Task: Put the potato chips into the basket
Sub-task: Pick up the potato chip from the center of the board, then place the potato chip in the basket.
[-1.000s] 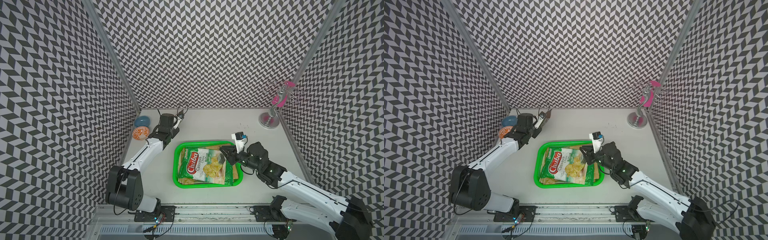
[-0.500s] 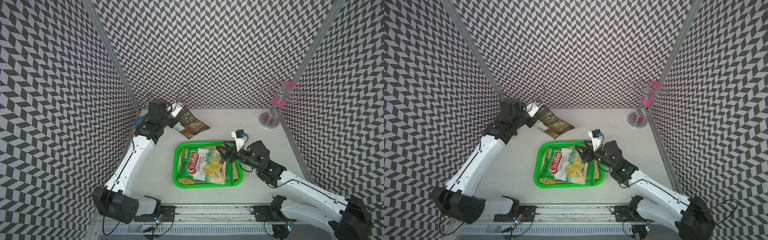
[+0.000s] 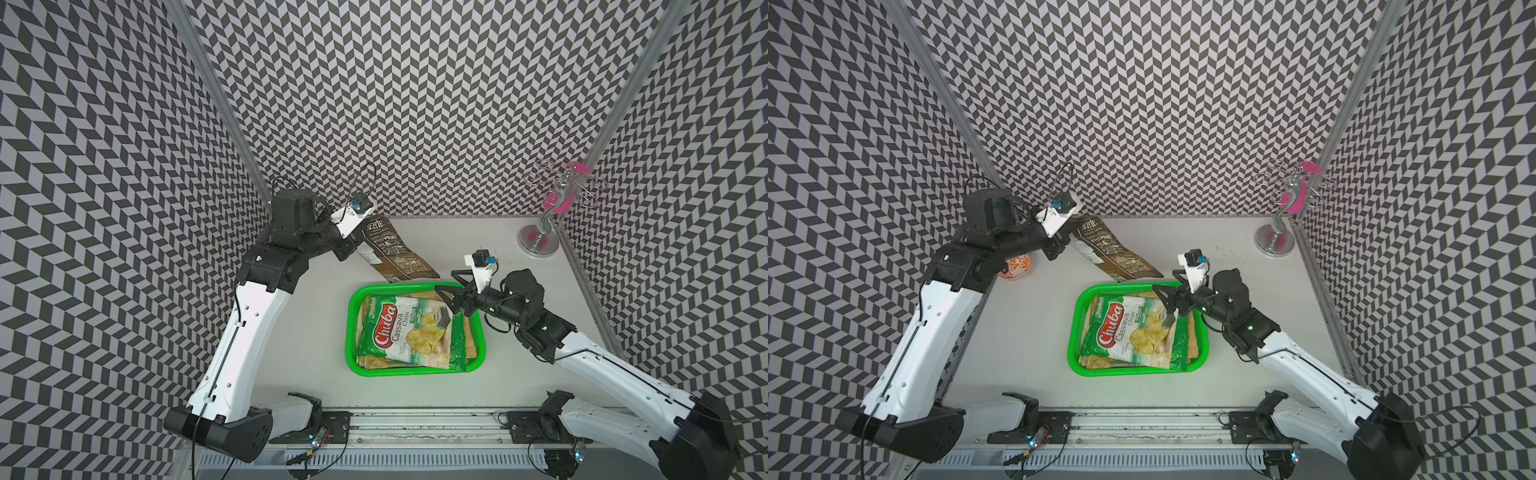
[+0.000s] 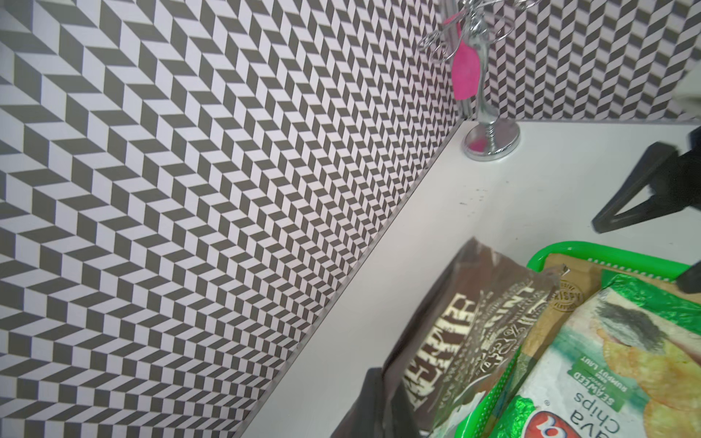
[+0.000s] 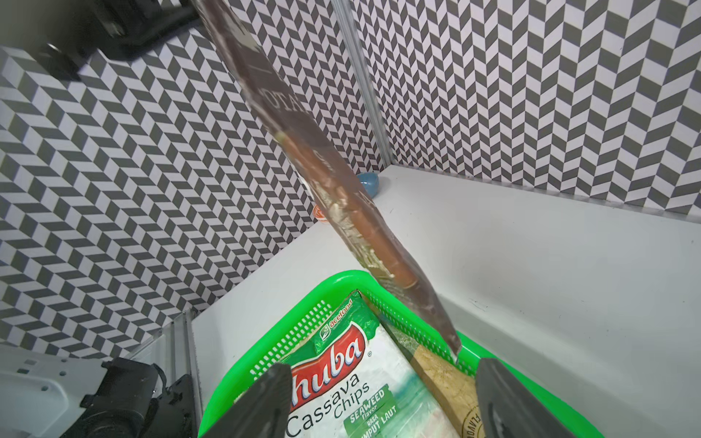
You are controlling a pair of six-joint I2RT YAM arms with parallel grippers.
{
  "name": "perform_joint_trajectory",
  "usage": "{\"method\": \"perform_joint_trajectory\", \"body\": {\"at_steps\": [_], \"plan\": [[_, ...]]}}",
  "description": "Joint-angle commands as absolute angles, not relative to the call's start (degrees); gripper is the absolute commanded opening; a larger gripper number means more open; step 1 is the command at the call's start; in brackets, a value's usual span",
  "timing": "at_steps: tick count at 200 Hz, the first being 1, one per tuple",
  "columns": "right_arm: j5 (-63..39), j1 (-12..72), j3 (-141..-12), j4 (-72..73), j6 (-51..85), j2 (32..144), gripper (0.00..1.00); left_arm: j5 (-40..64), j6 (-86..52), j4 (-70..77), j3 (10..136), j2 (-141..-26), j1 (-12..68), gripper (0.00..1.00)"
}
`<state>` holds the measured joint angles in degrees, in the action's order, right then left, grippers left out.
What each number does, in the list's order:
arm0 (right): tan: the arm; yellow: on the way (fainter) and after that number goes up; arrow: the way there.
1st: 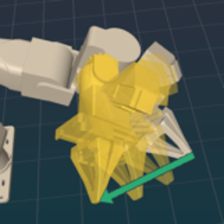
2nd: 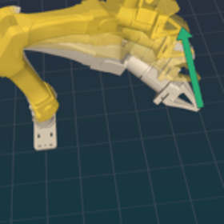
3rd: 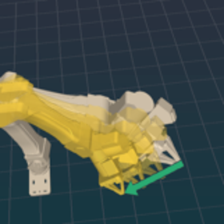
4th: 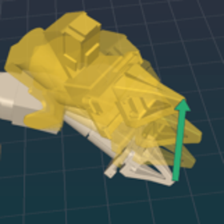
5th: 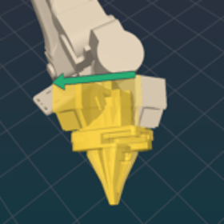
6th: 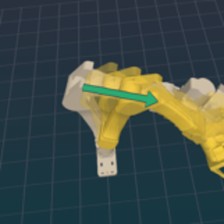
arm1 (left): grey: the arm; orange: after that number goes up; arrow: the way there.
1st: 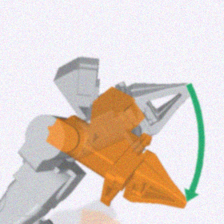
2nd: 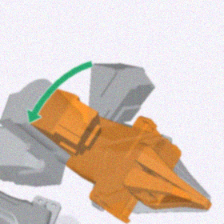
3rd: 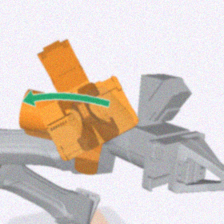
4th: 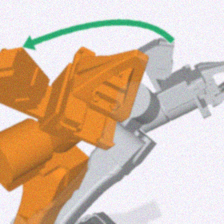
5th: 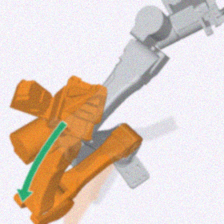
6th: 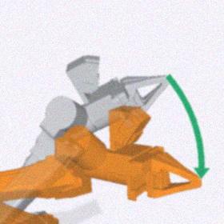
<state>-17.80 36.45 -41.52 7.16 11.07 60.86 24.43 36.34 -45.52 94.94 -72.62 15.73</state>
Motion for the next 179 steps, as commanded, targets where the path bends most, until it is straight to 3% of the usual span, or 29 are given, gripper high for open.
{"method": "perform_joint_trajectory", "body": {"at_steps": [1, 32, 56, 72, 94, 106, 141, 179], "plan": [[-22.49, 36.21, -44.17, 6.0, 7.54, 61.73, 0.8, 31.46, 34.86, -48.17, 97.94, -70.98, 15.92, 0.0], [-26.4, 36.21, -45.25, 7.02, 7.37, 63.37, 0.79, 34.86, 34.55, -49.65, 98.7, -70.6, 15.92, 0.0], [-29.95, 36.21, -46.56, 7.06, 6.25, 65.74, 0.7, 36.62, 33.63, -49.7, 98.7, -69.88, 15.91, 0.0], [-30.37, 36.21, -47.83, 5.74, 6.17, 66.94, 0.54, 36.91, 32.98, -49.59, 98.88, -69.56, 15.91, 0.0], [-26.43, 36.21, -49.68, 2.1, 5.48, 66.62, 0.16, 36.31, 32.56, -49.23, 98.08, -68.87, 15.84, 0.0], [-22.93, 36.21, -49.97, 0.8, 5.25, 65.26, 0.0, 35.88, 32.43, -48.75, 96.65, -68.23, 15.78, 0.0], [-10.55, 36.21, -49.78, -1.86, 3.91, 59.32, 0.0, 35.07, 33.42, -47.71, 88.42, -65.42, 15.82, 0.0], [-5.06, 36.22, -52.01, -8.09, 0.9, 57.09, 0.0, 35.78, 36.02, -42.14, 72.06, -59.92, 15.6, 0.0]]}}
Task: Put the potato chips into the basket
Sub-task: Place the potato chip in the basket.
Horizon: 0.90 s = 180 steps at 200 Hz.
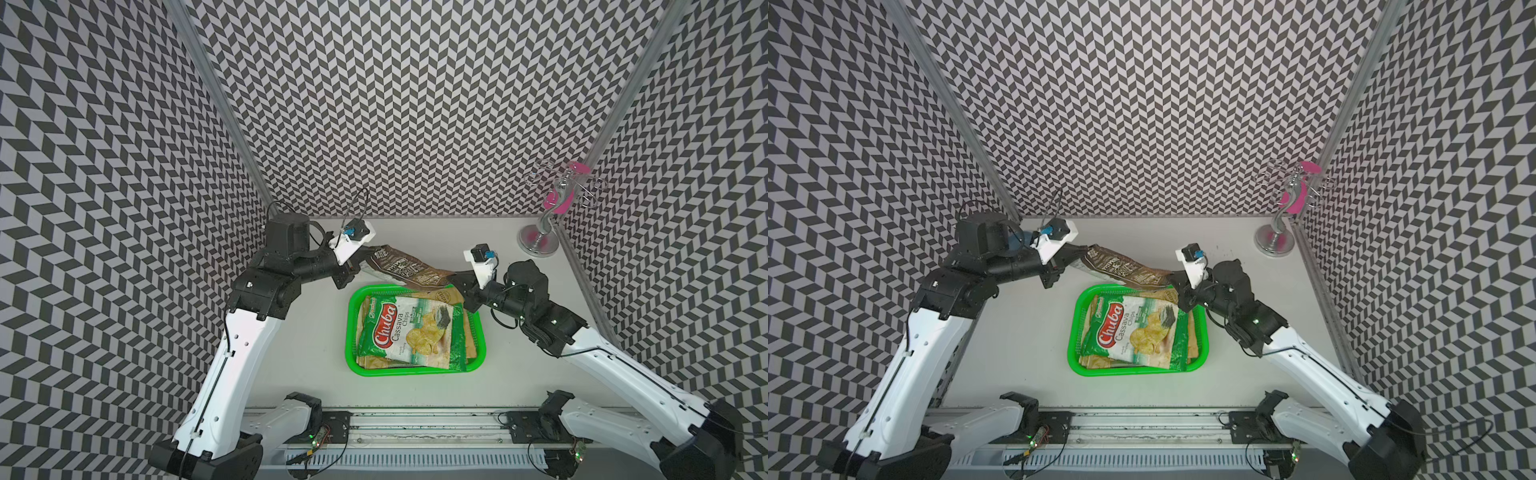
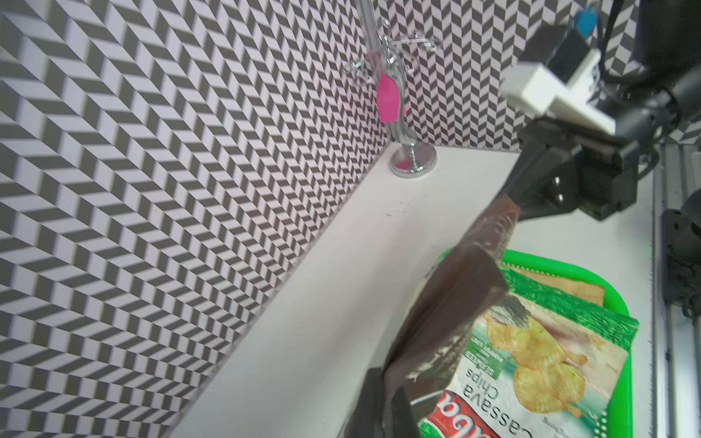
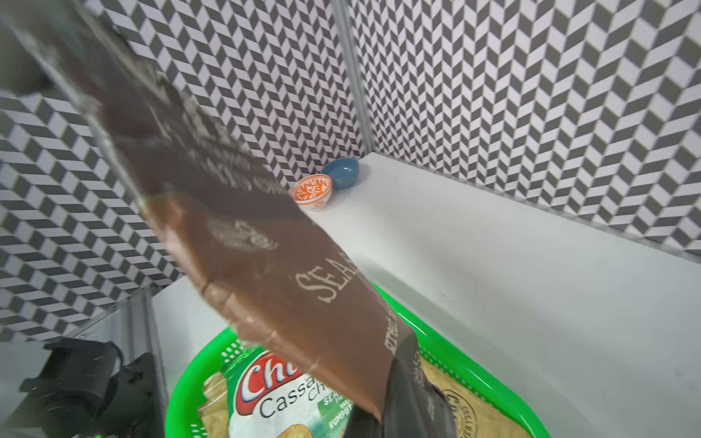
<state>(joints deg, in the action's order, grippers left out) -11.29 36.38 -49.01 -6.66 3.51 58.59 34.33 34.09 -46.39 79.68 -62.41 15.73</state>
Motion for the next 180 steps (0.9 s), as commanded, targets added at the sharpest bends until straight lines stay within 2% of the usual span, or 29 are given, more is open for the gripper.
{"method": "perform_joint_trajectory", "body": {"at_steps": [1, 38, 75, 158, 180], "plan": [[-4.95, 36.22, -52.02, -8.17, 0.89, 57.11, 0.0, 35.86, 36.03, -41.94, 71.84, -59.84, 15.58, 0.0], [-2.98, 36.39, -53.47, -11.35, -0.25, 57.7, 0.0, 37.35, 35.31, -35.34, 60.77, -58.54, 15.19, 0.0], [-2.71, 37.07, -53.1, -14.47, -0.34, 57.12, 0.0, 33.84, 36.32, -29.85, 54.15, -58.34, 14.41, 0.0], [-2.06, 44.2, -54.05, -16.26, 0.47, 60.22, 0.0, 25.23, 31.03, -14.31, 46.49, -58.71, 12.52, 0.0], [-0.47, 45.56, -53.8, -16.17, 0.19, 61.0, 0.0, 27.92, 33.22, -16.79, 46.53, -59.02, 11.67, 0.0]]}}
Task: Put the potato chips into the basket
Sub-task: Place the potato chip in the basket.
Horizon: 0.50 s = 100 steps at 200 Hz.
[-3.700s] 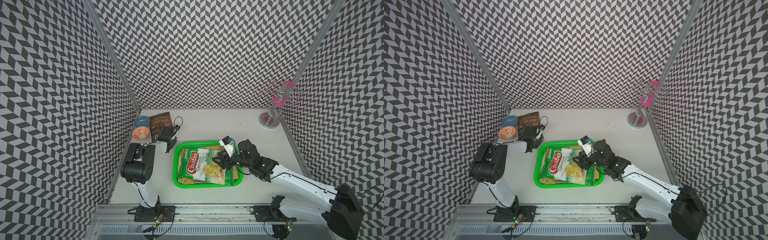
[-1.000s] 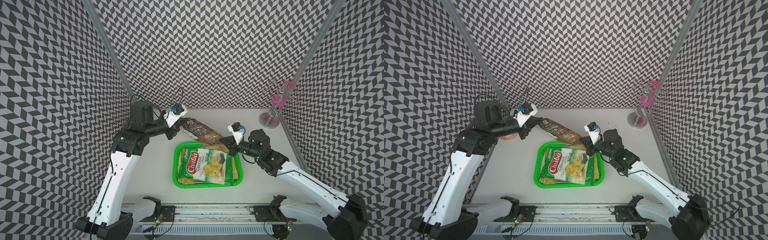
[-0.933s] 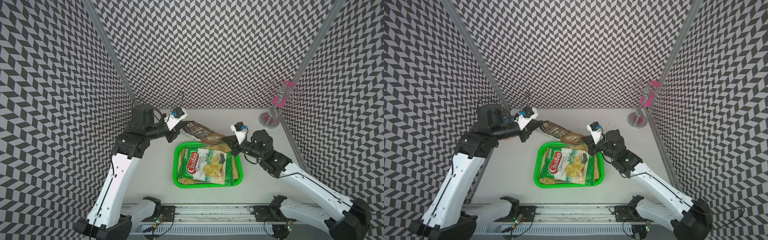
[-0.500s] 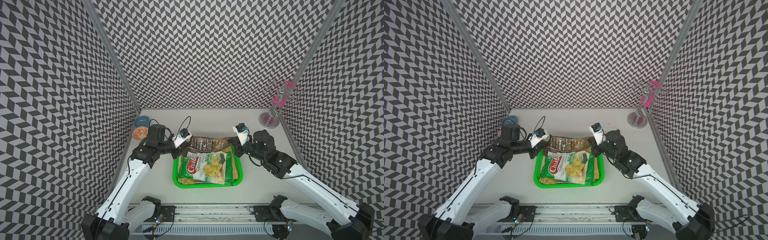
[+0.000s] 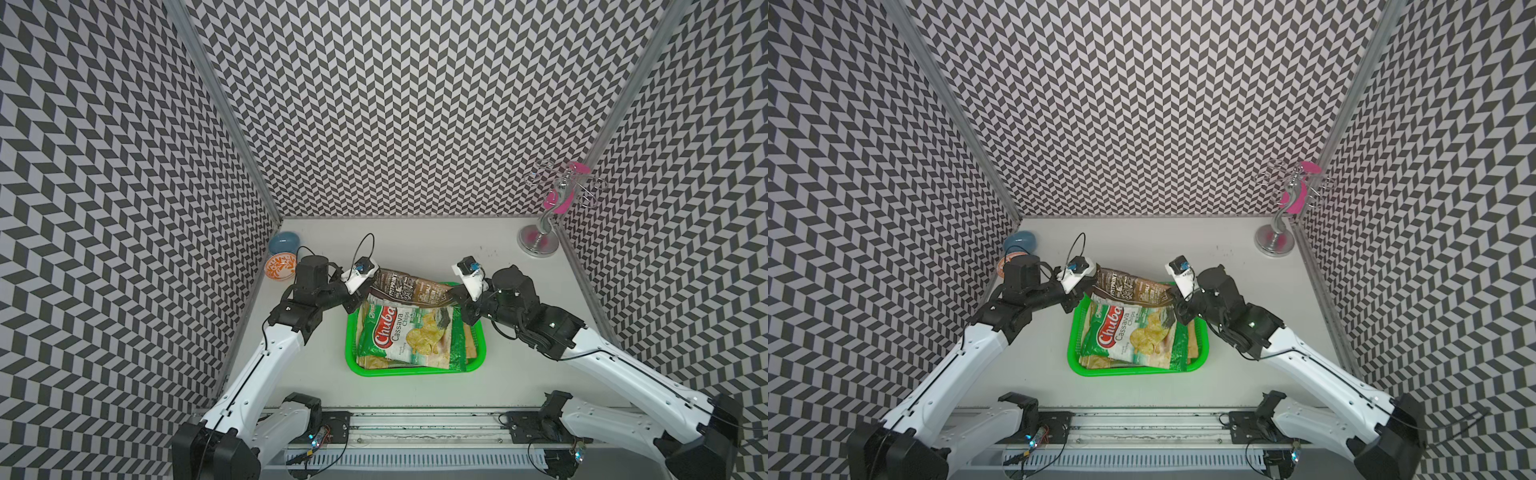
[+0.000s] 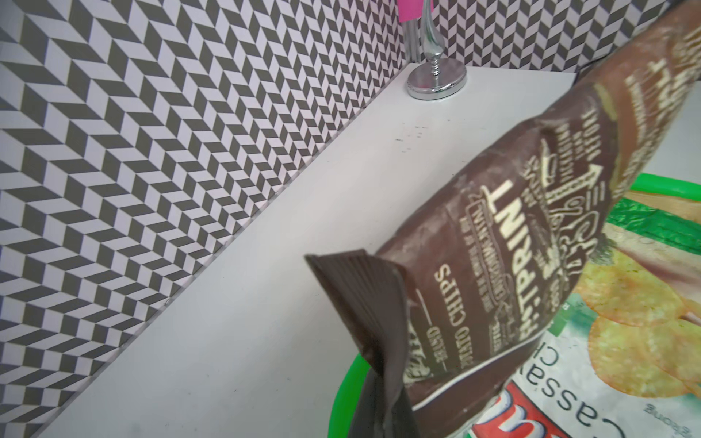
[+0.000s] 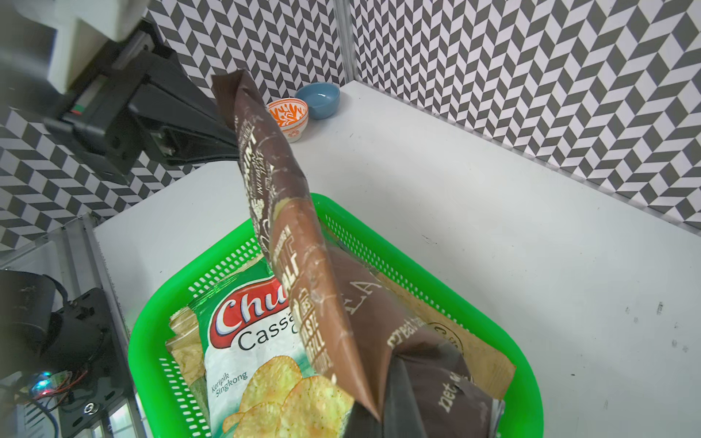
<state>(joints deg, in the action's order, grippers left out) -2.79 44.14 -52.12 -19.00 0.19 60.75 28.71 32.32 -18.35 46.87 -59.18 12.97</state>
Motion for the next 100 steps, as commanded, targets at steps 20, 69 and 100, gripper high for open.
{"method": "perform_joint_trajectory", "body": {"at_steps": [20, 69, 100], "plan": [[0.0, 45.96, -53.14, -15.92, -0.25, 60.75, 0.0, 34.09, 37.24, -23.06, 47.92, -58.82, 10.39, 0.22], [-4.47, 46.32, -52.56, -17.53, -1.12, 59.6, 0.13, 45.64, 44.83, -37.35, 57.19, -60.03, 4.85, 0.93], [-7.55, 46.41, -52.21, -19.29, -0.82, 58.65, 0.2, 49.64, 44.06, -39.51, 63.71, -60.98, 2.78, 0.94]]}}
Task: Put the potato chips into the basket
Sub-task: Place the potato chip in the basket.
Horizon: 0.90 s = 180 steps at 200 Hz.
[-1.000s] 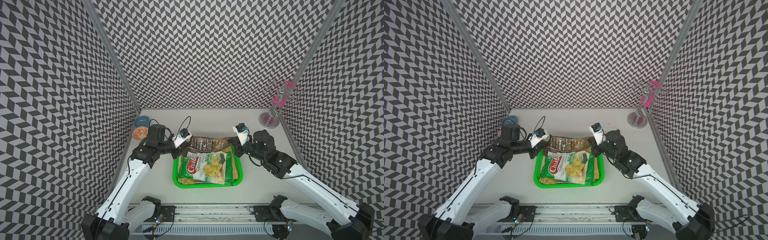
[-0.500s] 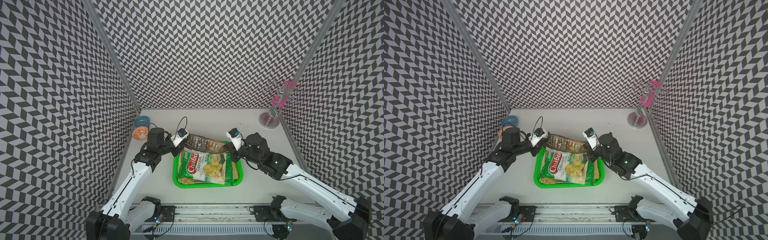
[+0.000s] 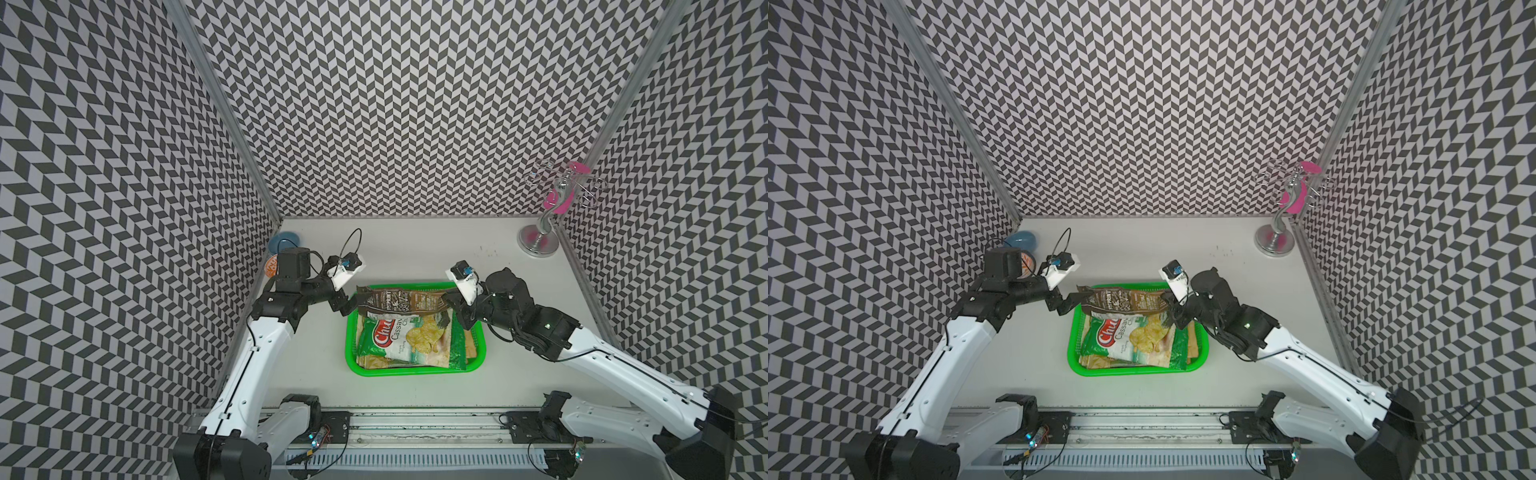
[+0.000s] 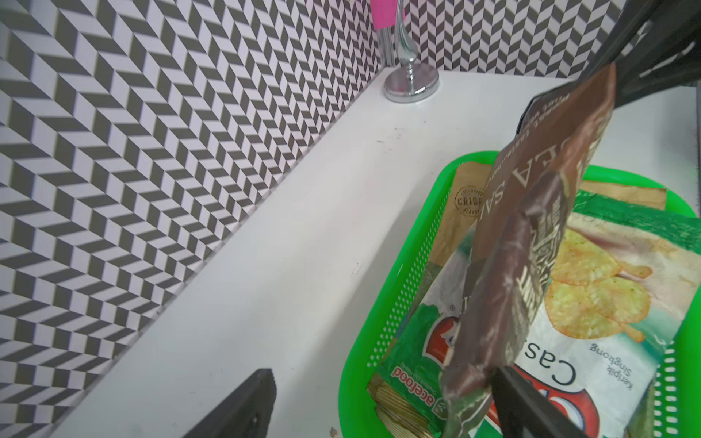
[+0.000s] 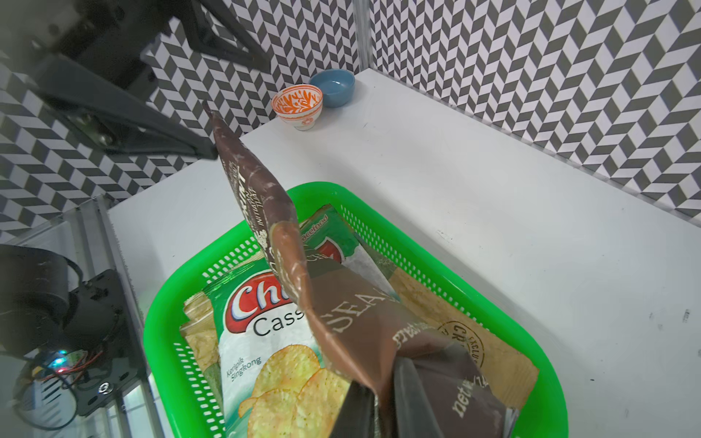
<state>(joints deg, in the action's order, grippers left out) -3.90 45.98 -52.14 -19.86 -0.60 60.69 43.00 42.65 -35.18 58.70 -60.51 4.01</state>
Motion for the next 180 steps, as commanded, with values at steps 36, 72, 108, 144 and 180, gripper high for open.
{"method": "perform_joint_trajectory", "body": {"at_steps": [36, 72, 108, 144, 180], "plan": [[-11.1, 46.38, -53.06, -22.47, -1.09, 57.04, 0.3, 56.12, 42.44, -42.46, 69.59, -62.99, 2.64, 0.94], [-14.35, 46.38, -53.5, -21.61, 1.37, 52.43, 0.36, 58.48, 40.67, -43.3, 70.39, -63.54, 2.84, 0.91], [-14.92, 46.32, -52.53, -17.44, 4.35, 49.89, 0.42, 52.21, 41.74, -43.06, 65.43, -63.89, 6.14, 0.88], [-15.57, 46.23, -48.52, -15.63, 9.19, 53.89, 0.49, 44.22, 42.81, -41.43, 56.88, -63.65, 11.63, 0.86], [-10.63, 45.4, -42.9, -15.82, 14.99, 56.07, 0.65, 40.39, 41.93, -39.56, 50.48, -61.9, 12.46, 0.88]]}}
